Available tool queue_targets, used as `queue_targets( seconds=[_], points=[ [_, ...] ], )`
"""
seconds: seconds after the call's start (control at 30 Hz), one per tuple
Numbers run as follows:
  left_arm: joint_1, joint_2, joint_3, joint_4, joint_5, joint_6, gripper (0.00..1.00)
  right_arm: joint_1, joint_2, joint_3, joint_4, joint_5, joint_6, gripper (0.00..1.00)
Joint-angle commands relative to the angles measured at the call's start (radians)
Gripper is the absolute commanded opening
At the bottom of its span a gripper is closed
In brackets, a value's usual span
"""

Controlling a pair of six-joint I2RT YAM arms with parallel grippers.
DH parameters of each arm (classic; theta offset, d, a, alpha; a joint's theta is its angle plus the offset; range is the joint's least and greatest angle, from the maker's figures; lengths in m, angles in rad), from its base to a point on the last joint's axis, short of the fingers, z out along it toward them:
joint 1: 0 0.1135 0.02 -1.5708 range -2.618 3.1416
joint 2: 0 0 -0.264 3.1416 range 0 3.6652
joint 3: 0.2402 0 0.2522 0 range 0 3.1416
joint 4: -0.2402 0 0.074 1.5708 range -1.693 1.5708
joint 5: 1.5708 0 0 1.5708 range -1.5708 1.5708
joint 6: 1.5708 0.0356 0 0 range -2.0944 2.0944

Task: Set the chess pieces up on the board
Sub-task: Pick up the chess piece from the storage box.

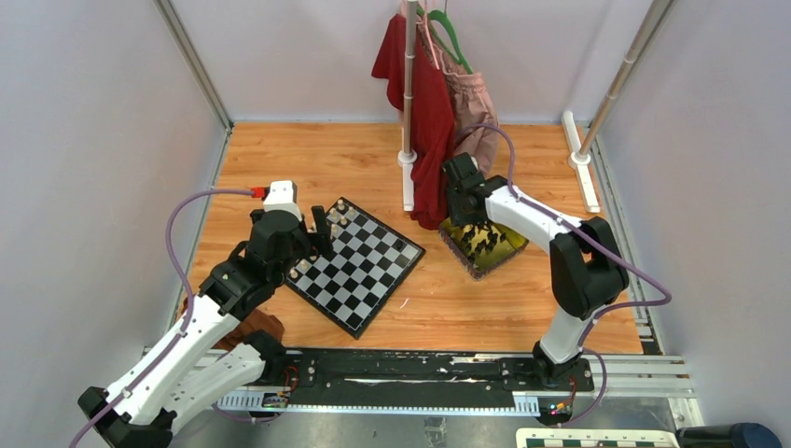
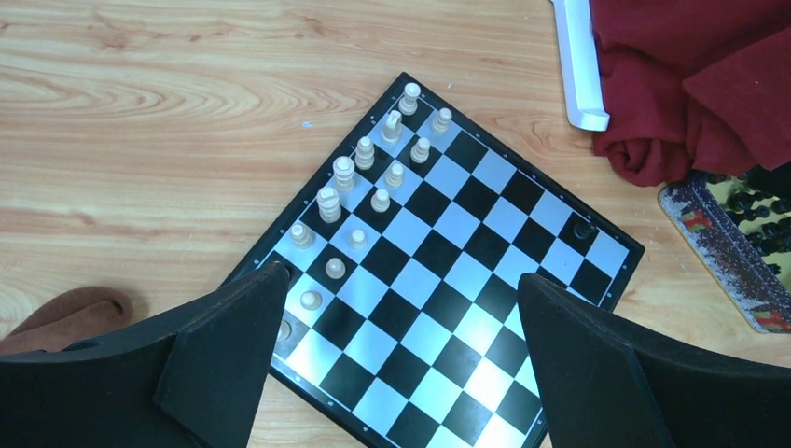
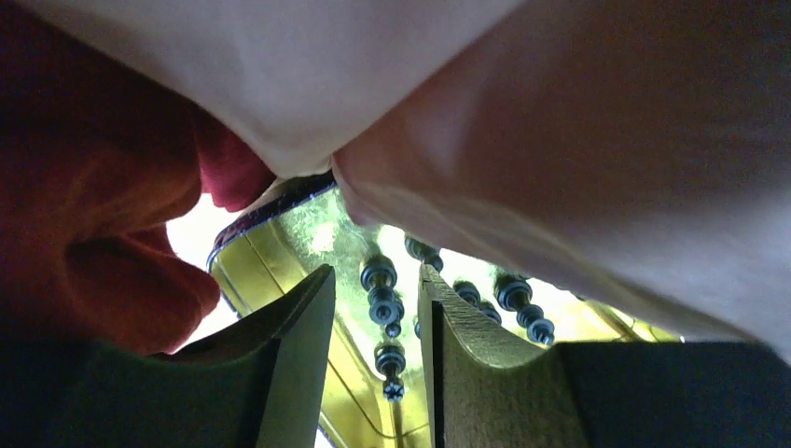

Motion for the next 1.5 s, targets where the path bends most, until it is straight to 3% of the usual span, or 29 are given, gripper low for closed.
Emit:
queue_targets(
  seconds=[0.0,0.77,1.47],
  points=[
    [-0.009,0.01,-0.002,0.033,-0.024,0.016,1.0,-0.031,0.04,0.024,0.041,-0.039,0.003,0.42],
    [-0.009,0.03,-0.029,0.053,-0.038,0.009,1.0,-0.082,0.136,0.029,0.105,-0.099,-0.017,0.38],
    [-0.009,0.028,-0.034,0.049,-0.031,-0.011,1.0,-0.103,0.146,0.003,0.157,-0.136,-0.009,0.26]
  ],
)
